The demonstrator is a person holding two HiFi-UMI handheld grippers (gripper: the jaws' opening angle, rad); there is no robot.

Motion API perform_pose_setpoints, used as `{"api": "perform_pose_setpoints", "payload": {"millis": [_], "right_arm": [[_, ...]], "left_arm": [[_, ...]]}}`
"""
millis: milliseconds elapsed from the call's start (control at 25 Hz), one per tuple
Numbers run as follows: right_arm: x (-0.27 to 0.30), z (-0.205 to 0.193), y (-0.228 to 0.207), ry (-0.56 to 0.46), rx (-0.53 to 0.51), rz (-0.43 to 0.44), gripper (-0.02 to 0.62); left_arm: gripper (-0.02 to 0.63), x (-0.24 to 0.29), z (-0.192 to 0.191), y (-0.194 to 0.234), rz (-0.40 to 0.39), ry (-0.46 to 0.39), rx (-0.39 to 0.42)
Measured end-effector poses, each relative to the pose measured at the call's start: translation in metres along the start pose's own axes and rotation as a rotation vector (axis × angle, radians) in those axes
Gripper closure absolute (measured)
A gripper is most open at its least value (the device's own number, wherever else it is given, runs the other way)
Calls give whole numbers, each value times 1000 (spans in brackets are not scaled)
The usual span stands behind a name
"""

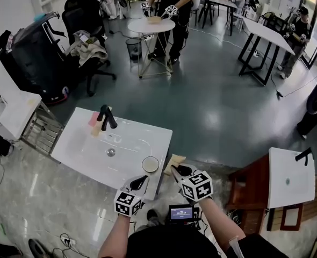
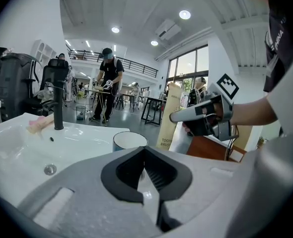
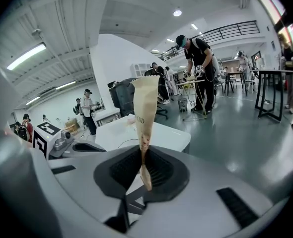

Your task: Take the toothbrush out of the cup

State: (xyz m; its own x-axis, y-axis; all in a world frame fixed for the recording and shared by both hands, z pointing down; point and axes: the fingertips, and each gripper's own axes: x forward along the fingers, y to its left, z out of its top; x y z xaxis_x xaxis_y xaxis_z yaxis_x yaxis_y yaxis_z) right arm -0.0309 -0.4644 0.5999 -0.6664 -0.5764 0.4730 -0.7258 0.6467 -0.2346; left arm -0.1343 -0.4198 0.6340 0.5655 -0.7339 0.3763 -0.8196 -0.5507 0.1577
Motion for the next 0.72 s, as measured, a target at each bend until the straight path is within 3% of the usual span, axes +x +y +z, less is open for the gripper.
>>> {"api": "perform_pose_setpoints", "payload": {"millis": [720], "right_arm": [[5,3,4,2,-18,18,560]], "left_arm": [[595,0,3,4,20,-12,8]]}}
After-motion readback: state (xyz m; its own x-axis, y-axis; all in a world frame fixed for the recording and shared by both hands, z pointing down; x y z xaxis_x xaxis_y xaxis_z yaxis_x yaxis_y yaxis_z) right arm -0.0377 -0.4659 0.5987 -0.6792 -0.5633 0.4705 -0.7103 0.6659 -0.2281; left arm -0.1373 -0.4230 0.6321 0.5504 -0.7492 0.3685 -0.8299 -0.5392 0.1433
